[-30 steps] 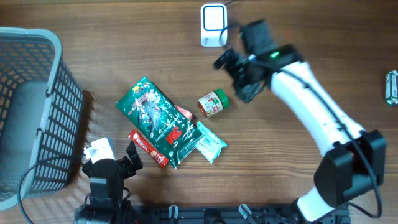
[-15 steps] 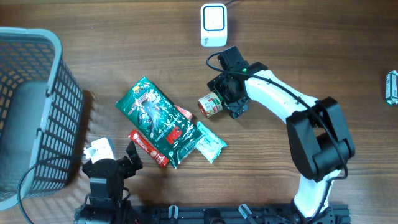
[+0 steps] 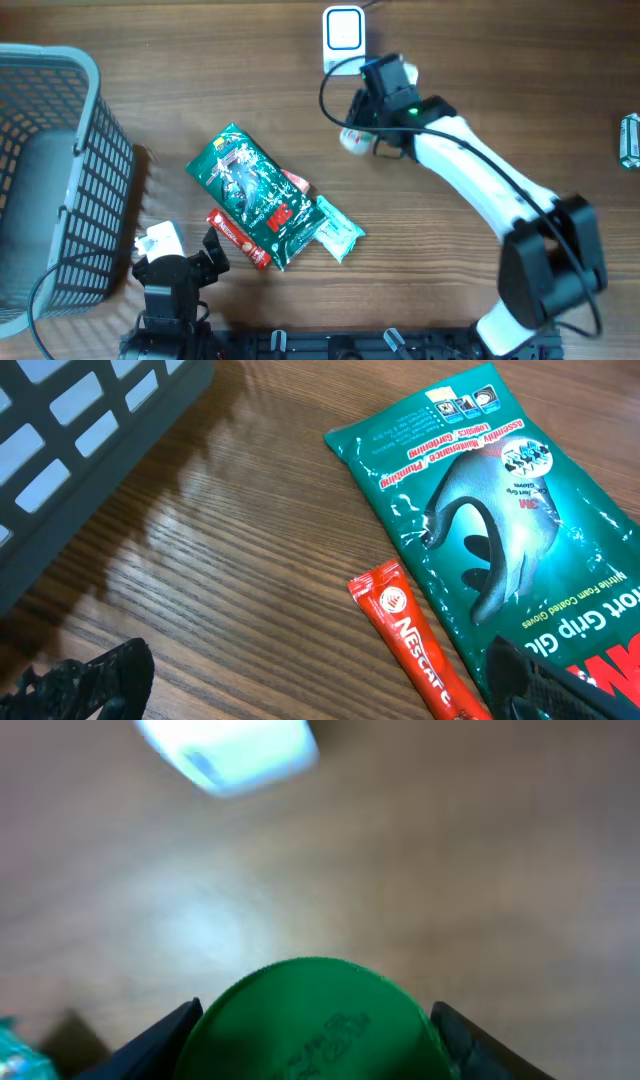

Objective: Scan the item barcode
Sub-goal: 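Hold the jar under the white scanner with the right gripper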

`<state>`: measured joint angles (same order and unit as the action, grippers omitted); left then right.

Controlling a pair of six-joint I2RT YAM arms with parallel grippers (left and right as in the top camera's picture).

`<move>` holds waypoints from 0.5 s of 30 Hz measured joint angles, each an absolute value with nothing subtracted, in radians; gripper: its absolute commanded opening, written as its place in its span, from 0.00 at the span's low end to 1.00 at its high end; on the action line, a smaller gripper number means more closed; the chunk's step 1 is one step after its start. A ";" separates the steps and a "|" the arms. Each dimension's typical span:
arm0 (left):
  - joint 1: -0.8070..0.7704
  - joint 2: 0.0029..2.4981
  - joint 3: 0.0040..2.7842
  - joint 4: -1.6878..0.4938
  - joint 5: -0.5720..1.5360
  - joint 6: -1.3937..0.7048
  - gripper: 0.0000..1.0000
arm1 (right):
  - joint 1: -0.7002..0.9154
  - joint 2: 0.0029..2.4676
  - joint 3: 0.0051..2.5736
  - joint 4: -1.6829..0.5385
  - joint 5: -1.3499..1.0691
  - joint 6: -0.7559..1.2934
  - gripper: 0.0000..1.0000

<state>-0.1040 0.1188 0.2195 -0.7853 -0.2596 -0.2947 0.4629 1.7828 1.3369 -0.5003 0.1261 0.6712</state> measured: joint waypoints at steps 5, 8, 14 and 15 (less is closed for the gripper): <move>-0.104 0.119 0.220 -0.785 -0.260 -0.295 1.00 | 0.463 1.750 1.338 -0.401 0.304 0.465 0.62; -0.104 0.119 0.220 -0.785 -0.260 -0.295 1.00 | 0.463 1.765 1.332 -0.394 0.480 0.440 0.59; -0.104 0.119 0.220 -0.785 -0.260 -0.295 1.00 | 0.462 1.913 1.331 -0.334 0.535 0.432 0.57; -0.104 0.119 0.220 -0.785 -0.260 -0.295 1.00 | 0.462 1.930 1.330 -0.312 0.543 0.432 0.57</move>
<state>-0.1040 0.1188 0.2195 -0.7853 -0.2596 -0.2947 0.4622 1.9305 1.3296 -0.3119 0.5430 0.4324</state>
